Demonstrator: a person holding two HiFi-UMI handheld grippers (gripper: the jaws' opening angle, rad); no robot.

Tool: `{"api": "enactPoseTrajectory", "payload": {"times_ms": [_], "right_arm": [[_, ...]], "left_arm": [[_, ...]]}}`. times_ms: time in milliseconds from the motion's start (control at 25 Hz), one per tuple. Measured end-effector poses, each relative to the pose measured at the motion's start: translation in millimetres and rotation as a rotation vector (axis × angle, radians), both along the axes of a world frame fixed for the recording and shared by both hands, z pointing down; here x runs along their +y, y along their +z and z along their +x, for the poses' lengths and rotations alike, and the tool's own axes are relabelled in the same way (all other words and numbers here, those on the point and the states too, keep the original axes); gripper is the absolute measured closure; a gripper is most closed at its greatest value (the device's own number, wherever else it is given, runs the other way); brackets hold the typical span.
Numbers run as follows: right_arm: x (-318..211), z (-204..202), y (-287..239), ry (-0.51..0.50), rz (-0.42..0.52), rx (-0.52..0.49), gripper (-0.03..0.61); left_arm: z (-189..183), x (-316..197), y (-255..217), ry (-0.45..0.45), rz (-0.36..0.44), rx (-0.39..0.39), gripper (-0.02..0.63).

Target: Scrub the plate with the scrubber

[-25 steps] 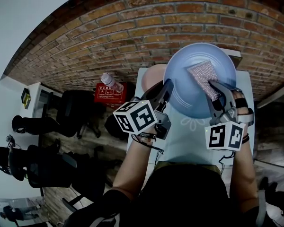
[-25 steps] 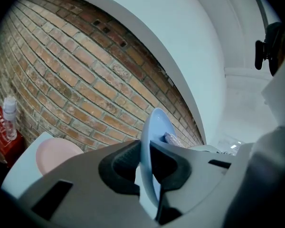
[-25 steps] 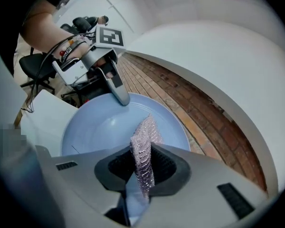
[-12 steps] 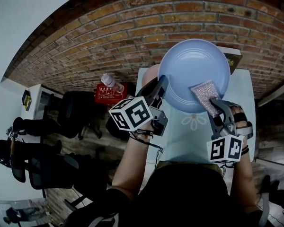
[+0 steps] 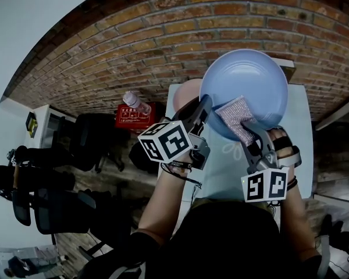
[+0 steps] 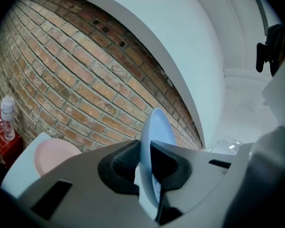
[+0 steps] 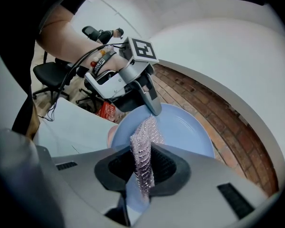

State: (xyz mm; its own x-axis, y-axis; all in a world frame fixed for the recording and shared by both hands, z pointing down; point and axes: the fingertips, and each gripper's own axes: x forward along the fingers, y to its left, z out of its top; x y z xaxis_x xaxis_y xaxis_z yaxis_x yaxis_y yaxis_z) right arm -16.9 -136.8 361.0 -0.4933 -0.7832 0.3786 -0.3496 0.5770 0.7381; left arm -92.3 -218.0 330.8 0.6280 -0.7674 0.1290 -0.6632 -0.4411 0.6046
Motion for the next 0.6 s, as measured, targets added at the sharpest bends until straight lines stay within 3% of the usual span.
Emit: {"api": "enactPoseTrajectory", "payload": {"times_ms": [360, 600], "right_arm": [[-25.7, 18.9, -21.7, 0.094, 0.06, -0.03, 0.488], [-21.8, 31.9, -15.3, 0.137, 0.037, -0.033, 0.488]], "left_arm": [[7.9, 6.1, 0.8, 0.034, 0.0, 0.031, 0.56], [0.9, 3.5, -3.9, 0.019, 0.001, 0.061, 0.557]]}}
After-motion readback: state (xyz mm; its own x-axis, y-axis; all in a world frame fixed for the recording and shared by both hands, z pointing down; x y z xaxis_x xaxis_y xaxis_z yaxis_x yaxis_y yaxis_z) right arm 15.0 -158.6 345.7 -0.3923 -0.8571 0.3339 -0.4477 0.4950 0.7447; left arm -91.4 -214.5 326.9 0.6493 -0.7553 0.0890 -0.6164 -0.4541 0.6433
